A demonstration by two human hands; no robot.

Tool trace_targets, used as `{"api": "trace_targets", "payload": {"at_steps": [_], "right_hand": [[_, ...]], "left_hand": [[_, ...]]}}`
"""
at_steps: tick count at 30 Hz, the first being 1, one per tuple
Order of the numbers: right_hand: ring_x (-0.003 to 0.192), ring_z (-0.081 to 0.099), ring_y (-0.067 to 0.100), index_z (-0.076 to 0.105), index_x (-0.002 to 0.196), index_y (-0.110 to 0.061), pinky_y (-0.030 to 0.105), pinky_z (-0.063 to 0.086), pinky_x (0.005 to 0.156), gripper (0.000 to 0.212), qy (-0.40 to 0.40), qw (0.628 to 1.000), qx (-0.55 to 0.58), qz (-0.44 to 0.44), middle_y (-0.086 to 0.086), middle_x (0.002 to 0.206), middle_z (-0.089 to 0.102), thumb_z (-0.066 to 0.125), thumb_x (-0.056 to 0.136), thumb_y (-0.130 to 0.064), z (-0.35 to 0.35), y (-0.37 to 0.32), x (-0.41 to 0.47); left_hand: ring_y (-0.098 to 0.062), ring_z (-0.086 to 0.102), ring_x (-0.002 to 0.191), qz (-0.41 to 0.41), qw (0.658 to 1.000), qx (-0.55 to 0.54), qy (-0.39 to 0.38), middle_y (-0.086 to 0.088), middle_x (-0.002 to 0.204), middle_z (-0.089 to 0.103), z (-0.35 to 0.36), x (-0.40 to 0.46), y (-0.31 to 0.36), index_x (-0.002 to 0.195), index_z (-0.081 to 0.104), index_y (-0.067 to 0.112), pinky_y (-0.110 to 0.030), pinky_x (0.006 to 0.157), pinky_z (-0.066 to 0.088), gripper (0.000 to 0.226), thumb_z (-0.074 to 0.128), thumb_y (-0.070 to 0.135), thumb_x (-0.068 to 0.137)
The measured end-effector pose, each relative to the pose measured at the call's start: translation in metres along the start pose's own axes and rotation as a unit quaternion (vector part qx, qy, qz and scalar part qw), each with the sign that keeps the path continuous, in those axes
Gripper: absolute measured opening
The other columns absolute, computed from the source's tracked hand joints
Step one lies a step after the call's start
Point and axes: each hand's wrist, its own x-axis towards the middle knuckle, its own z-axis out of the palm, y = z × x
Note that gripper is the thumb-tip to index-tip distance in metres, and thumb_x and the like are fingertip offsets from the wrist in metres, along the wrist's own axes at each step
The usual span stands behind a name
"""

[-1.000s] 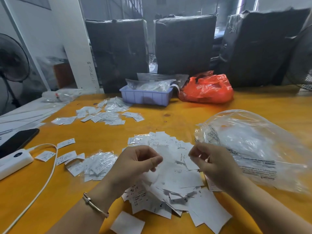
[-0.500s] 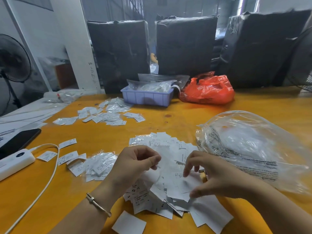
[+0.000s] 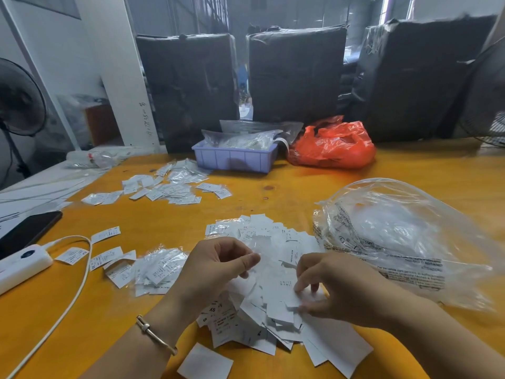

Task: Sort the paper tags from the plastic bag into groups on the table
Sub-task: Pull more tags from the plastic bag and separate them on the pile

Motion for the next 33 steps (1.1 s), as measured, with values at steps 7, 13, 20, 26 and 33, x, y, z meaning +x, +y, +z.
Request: {"api": "trace_targets", "payload": {"at_steps": [7,13,20,26,33], "right_hand": [[0.067,0.058,0.005,0.067,0.07,-0.023,0.032,0.051,0.06,0.012,0.135,0.991,0.006,0.012,-0.014,0.077,0.062,0.065,0.081,-0.022,0.001,-0.005,0.001],[0.054,0.058,0.019,0.069,0.068,-0.013,0.033,0.045,0.049,0.015,0.323,0.879,0.337,0.099,0.006,0.063,0.067,0.071,0.075,0.001,-0.007,-0.006,0.001],[0.062,0.069,0.029,0.053,0.118,-0.018,0.031,0.053,0.051,0.051,0.299,0.795,0.525,0.059,0.017,0.08,0.072,0.067,0.079,0.011,-0.006,-0.022,0.002],[0.066,0.071,0.02,0.063,0.108,-0.019,0.028,0.055,0.054,0.039,0.351,0.822,0.446,0.043,0.004,0.084,0.075,0.065,0.083,0.01,-0.008,-0.033,-0.002],[0.062,0.071,0.021,0.057,0.089,-0.009,0.029,0.053,0.049,0.022,0.379,0.814,0.433,0.074,0.003,0.078,0.074,0.065,0.082,0.01,-0.008,-0.032,-0.004]], "left_hand": [[-0.012,0.066,0.064,-0.006,1.0,0.002,-0.007,-0.003,0.069,0.072,0.0,0.0,0.0,0.072,0.076,0.021,-0.018,0.062,0.052,0.017,0.076,0.038,0.069],[-0.014,0.069,0.067,-0.001,1.0,0.006,-0.024,-0.005,0.073,0.074,0.002,-0.001,0.001,0.08,0.078,0.018,-0.016,0.061,0.05,0.015,0.074,0.032,0.078],[-0.012,0.069,0.066,0.019,0.999,-0.002,-0.034,-0.003,0.072,0.074,0.004,-0.001,0.003,0.079,0.078,0.017,-0.015,0.062,0.05,0.018,0.076,0.034,0.072],[-0.011,0.067,0.064,0.038,0.998,-0.012,-0.044,-0.004,0.07,0.073,0.005,-0.003,0.005,0.078,0.079,0.016,-0.015,0.062,0.05,0.02,0.074,0.035,0.074],[-0.006,0.063,0.073,-0.002,0.993,-0.118,-0.008,0.003,0.083,0.075,0.002,-0.001,0.008,0.081,0.081,0.019,-0.019,0.065,0.048,0.021,0.076,0.035,0.068]]}}
